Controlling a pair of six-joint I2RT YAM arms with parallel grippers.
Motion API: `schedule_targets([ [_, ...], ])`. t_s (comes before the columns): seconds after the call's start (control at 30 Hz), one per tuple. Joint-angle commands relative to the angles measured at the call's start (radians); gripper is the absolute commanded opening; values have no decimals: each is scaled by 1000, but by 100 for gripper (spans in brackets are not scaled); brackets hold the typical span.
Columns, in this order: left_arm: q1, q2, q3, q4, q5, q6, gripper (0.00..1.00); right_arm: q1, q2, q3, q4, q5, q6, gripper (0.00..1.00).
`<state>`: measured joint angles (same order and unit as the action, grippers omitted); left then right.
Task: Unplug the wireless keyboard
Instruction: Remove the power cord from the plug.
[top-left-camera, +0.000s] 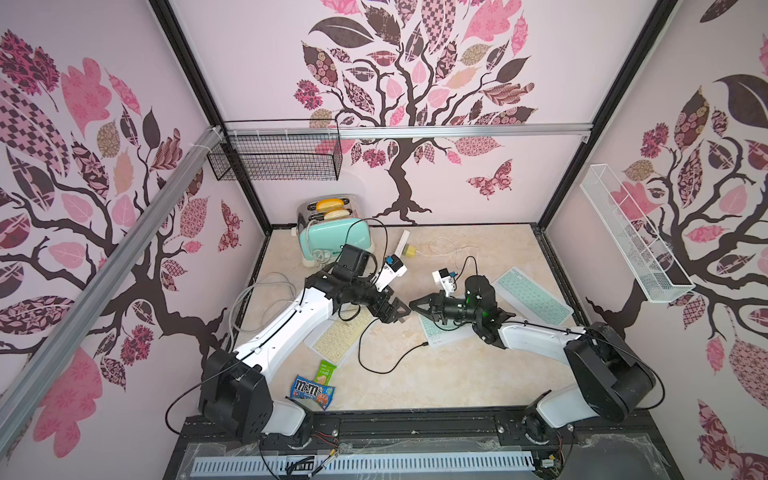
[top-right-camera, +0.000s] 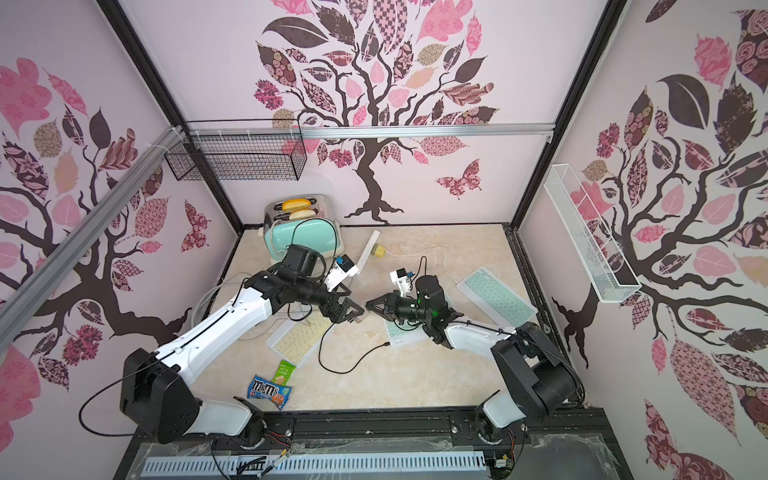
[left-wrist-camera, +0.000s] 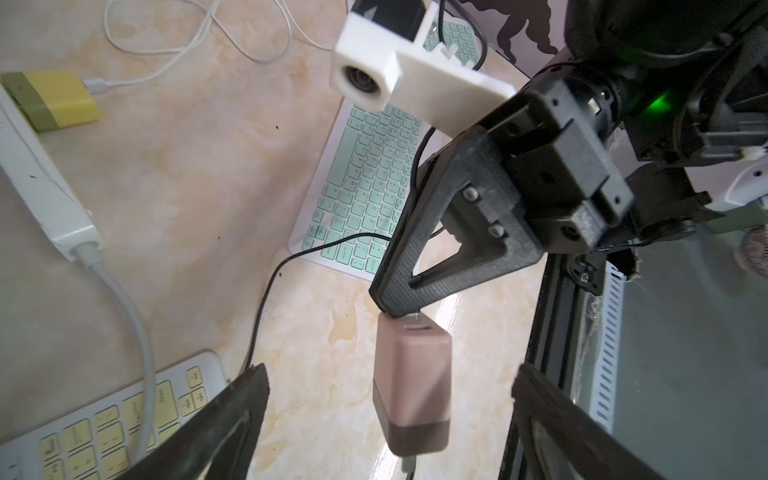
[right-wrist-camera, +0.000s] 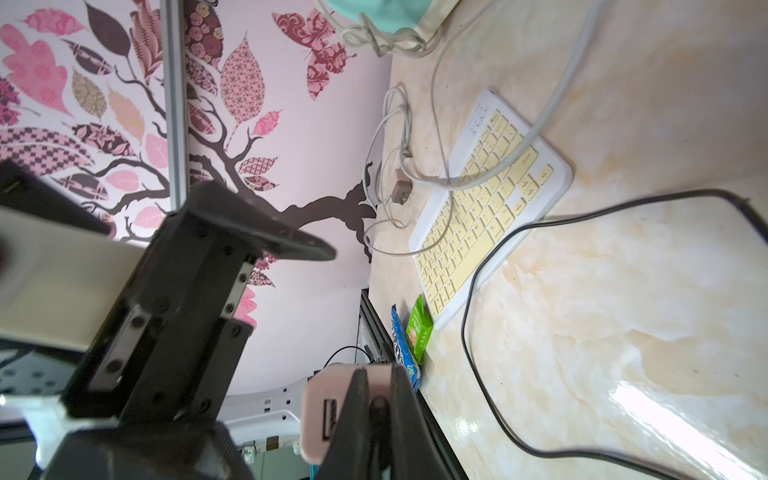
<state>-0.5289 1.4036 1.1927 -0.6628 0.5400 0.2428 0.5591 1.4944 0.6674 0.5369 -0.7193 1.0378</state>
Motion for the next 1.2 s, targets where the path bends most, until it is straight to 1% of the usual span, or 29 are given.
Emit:
schedule_targets([
  [0.0, -43, 7, 0, -3, -181, 50, 89, 1, 7, 39, -80, 32, 26, 0],
  [0.07, -45, 26, 9, -30, -175, 62, 87, 0, 11, 45, -88, 40, 25, 0],
  [0.2, -49, 52, 18, -46, -176, 66, 91, 1, 27, 57, -91, 35, 22, 0],
  [0.3, -50, 83, 37, -65, -165, 69, 91, 1, 36, 59, -74, 33, 19, 0],
  [0.4, -51, 131, 79, -119, -128, 75, 85, 1, 48, 58, -57, 39, 34, 0],
  [0.5, -61, 179, 110, -161, -135, 74, 79, 1, 60, 62, -36, 41, 55, 0],
  [0.6, -83, 207, 125, -188, -140, 78, 75, 1, 69, 76, -35, 43, 65, 0],
  [0.73, -91, 225, 137, -207, -132, 75, 61, 1, 73, 91, -45, 49, 64, 0],
  [0.9, -93, 232, 148, -227, -138, 82, 34, 1, 84, 101, -43, 51, 68, 0],
  [1.07, -94, 224, 147, -214, -132, 75, 2, 1, 99, 100, -37, 50, 69, 0],
  [1.1, -95, 225, 146, -212, -135, 76, 0, 1, 101, 100, -35, 50, 70, 0],
  [1.17, -95, 229, 147, -214, -138, 81, 0, 1, 105, 102, -32, 48, 71, 0],
])
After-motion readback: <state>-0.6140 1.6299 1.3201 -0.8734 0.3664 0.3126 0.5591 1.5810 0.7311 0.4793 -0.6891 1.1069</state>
